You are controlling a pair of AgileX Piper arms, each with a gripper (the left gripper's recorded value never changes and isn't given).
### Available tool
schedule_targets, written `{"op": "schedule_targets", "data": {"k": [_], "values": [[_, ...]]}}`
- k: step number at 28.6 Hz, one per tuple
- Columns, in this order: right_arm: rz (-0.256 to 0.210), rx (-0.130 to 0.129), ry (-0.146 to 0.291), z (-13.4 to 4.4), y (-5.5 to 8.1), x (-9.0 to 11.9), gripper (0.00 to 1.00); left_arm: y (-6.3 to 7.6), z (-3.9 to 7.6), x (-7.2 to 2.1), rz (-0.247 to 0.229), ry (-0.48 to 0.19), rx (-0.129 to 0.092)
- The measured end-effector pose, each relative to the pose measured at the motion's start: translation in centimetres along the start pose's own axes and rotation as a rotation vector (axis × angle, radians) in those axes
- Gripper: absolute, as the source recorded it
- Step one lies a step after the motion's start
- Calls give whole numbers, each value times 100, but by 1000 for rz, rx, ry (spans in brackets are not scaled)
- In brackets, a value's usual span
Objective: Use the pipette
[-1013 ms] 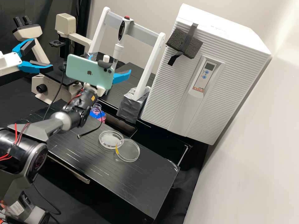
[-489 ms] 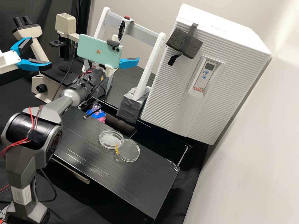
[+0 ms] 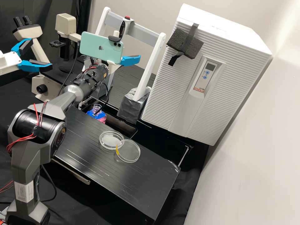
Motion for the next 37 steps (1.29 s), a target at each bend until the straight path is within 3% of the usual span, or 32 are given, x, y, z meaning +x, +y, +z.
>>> {"op": "schedule_targets", "data": {"k": [8, 12, 16, 29, 37], "values": [[24, 13, -1, -54, 65, 11, 0, -32, -32, 10, -11, 12, 3], [19, -8, -5, -42, 46, 27, 0, -32, -36, 10, -11, 13, -3], [10, 13, -14, -30, 4, 44, 0, -32, -36, 10, -11, 13, -3], [-18, -5, -23, -22, -48, 63, 0, -32, -39, 10, -11, 14, -3], [-21, 3, -24, -36, -51, 63, 0, -29, -60, 9, -10, 21, 1]]}}
